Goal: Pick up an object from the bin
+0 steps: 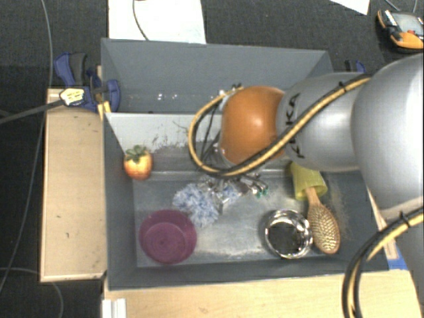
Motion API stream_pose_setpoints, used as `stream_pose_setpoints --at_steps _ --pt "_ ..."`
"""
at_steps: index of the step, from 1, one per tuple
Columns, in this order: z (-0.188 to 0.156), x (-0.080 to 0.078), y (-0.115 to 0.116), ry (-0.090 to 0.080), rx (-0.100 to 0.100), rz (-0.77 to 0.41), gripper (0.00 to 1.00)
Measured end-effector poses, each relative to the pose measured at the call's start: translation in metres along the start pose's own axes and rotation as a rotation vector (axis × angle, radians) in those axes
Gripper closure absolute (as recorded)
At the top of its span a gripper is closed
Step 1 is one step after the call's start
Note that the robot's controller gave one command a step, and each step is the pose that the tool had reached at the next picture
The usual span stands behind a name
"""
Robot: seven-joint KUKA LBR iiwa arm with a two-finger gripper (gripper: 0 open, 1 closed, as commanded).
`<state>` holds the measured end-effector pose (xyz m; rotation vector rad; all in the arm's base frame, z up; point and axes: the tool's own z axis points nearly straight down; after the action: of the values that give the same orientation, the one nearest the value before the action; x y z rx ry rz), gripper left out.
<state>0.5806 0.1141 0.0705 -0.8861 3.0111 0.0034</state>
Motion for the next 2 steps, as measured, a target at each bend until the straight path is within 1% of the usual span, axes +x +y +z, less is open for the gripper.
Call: stream_pose_setpoints --at_steps 1,2 --pt "-0.006 0.000 0.000 -0.002 0.000 0.001 1.00" --pt "-0.030 0.000 0.001 -0.001 -0.001 0.002 1.00"
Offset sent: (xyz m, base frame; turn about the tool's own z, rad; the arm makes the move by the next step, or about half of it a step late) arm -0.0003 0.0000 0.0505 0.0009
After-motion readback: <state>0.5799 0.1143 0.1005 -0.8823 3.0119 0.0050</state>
